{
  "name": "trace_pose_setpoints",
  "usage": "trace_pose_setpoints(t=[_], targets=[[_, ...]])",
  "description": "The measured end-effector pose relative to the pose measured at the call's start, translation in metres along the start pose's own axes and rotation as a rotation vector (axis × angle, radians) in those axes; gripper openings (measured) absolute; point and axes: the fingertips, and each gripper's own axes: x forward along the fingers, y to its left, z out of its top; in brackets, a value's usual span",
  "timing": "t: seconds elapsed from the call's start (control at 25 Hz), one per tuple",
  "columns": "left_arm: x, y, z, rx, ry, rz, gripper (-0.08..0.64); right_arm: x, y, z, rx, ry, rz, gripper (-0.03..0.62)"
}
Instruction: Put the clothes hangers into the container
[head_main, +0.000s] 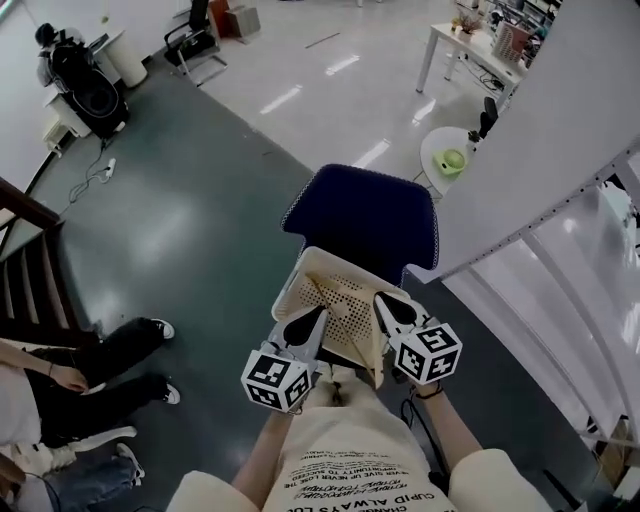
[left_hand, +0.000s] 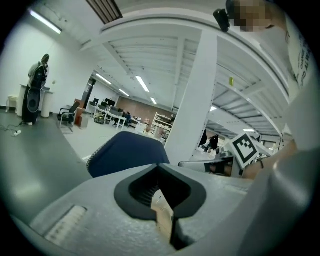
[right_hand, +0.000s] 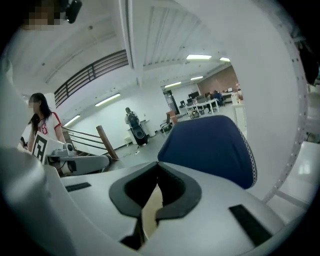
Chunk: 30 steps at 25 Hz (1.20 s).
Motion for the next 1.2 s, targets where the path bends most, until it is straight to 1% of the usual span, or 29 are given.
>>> trace_pose_setpoints(t=[0.28,0.44,0.6,0.8,0.96,1.2], targets=[[-0.020,-0.004,0.059,0.107,-0.113,0.022,0.023,-0.030,0.027,0.060,-0.052,-0.166,0.040,0.005],[-0.031,-0.008,0.084,0.140,-0.167,0.041,0.023,-0.046,0.037,0.094,-0.097,-0.248,0.049,0.005],[-0.045,-0.003,0.104,0.168,-0.213,0.068,0.023,-0.056,0.049,0.122,-0.167,-0.325,0.067,0.005],[-0.066,0.001,0.124,0.202,-0.262,0.096,0.023,-0.073,0.056,0.143,-0.215,-0.396,0.027,0.005],[-0.076,0.005,0.137,0.224,-0.300,0.122,0.023,-0.079,0.059,0.153,-0.232,-0.436,0.020,0.005],[-0.081,0.008,0.146,0.250,-0.325,0.149,0.023,-0.080,0.058,0.156,-0.270,-0.443,0.004,0.003]])
